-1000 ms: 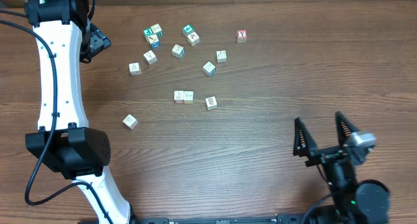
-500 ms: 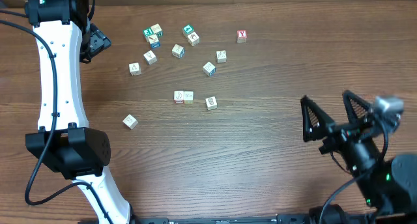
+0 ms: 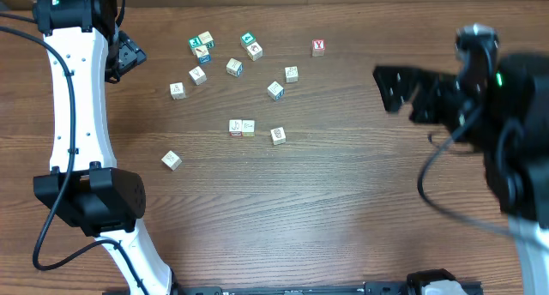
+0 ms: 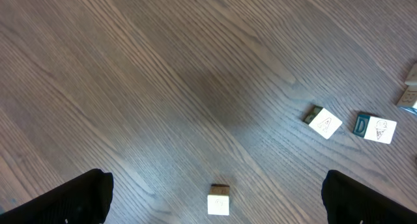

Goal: Form a horizontal line
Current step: 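Raise the open right gripper and move it toward the blocks, then position the right gripper above the pineapple block beside the 7 block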

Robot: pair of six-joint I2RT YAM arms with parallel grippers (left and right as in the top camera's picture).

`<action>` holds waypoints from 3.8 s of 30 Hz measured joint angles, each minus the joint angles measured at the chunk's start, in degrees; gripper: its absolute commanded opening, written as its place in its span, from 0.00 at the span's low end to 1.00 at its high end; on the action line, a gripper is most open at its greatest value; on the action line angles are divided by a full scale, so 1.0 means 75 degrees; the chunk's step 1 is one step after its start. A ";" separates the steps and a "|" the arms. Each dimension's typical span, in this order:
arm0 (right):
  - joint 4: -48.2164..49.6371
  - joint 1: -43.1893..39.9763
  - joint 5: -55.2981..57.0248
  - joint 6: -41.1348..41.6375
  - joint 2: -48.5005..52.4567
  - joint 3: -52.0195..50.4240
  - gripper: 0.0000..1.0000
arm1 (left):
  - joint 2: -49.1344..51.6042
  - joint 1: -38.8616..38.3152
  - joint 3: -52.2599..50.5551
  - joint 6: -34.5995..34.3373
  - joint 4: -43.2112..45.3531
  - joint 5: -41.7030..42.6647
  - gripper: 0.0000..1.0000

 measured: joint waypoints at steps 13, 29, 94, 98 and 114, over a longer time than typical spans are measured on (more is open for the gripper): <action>0.0044 0.0032 -0.1871 0.0006 0.1807 0.0644 0.68 | 0.0000 0.0000 0.0000 -0.0003 0.0003 0.0000 1.00; -0.0385 0.2579 0.1425 0.0933 0.3768 0.0644 0.71 | 0.0000 0.0000 0.0000 0.0000 0.0000 0.0000 1.00; -0.0318 0.3596 0.2151 0.1174 0.7131 0.0644 0.74 | 0.0000 -0.0015 0.0000 0.0000 0.0000 0.0000 0.99; -0.0318 0.3596 0.2151 0.1183 0.7131 0.0644 0.66 | 0.0000 -0.0015 0.0000 -0.0003 0.0000 0.0000 0.99; -0.0207 0.3660 0.2133 0.1169 0.7131 0.0644 0.64 | 0.0000 -0.0015 0.0000 0.0000 0.0000 0.0000 1.00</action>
